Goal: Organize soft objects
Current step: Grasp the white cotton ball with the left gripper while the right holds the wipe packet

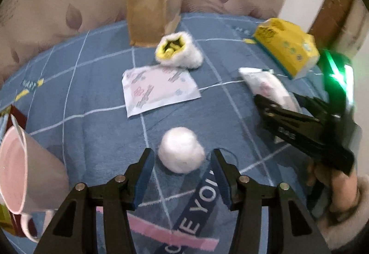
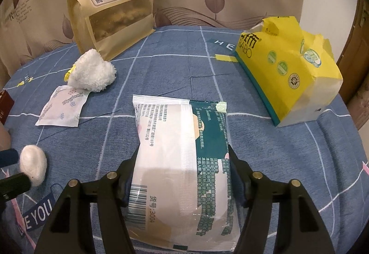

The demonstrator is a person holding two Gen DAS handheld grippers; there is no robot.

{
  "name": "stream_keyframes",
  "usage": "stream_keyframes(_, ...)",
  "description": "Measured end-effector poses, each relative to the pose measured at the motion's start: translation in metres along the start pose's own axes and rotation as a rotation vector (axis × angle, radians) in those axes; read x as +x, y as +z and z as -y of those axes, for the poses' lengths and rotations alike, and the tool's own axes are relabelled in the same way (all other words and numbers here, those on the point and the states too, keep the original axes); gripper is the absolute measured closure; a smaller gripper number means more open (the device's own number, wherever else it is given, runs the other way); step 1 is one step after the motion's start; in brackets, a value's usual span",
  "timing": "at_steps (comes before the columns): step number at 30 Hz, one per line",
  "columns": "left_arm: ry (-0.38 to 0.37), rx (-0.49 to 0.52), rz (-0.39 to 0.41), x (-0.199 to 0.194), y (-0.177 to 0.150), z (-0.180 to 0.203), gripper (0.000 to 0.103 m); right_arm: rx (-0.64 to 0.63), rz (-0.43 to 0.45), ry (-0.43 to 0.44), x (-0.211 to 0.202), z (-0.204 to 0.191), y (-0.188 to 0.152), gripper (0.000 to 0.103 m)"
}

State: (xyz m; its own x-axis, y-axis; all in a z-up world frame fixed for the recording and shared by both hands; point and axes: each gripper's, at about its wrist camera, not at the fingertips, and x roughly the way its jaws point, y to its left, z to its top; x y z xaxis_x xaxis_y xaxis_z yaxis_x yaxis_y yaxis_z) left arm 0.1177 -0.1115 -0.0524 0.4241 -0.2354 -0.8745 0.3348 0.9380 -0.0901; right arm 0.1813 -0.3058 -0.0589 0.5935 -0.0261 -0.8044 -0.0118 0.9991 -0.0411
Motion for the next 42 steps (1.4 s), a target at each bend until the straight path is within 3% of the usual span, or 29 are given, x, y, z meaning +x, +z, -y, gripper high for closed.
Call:
stream_keyframes(7, 0.013, -0.059, -0.048, 0.026, 0.005, -0.006, 0.053, 0.001, -0.002, 0.003, 0.000, 0.001, 0.000, 0.039)
stream_keyframes(8, 0.016, -0.061, -0.056, 0.029, 0.005, -0.006, 0.062, 0.001, -0.001, 0.002, 0.000, 0.000, 0.000, 0.039)
stream_keyframes(10, 0.020, -0.072, -0.065, 0.033, 0.004, -0.008, 0.066, 0.001, -0.001, 0.002, 0.000, 0.000, 0.000, 0.039)
stream_keyframes(11, 0.009, -0.078, -0.067, 0.035, 0.004, -0.008, 0.073, 0.001, -0.002, 0.002, 0.000, 0.000, 0.000, 0.039)
stream_keyframes(16, 0.010, -0.069, -0.062, 0.033, 0.002, -0.008, 0.080, 0.001, -0.001, 0.002, 0.000, 0.000, 0.000, 0.039)
stream_keyframes(27, -0.013, -0.075, -0.068, 0.026, 0.001, -0.006, 0.082, 0.002, -0.001, 0.001, 0.001, 0.000, 0.000, 0.039)
stream_keyframes(42, -0.034, -0.060, -0.017, -0.016, -0.009, 0.001, 0.082, 0.002, -0.001, 0.000, 0.001, 0.000, 0.000, 0.039)
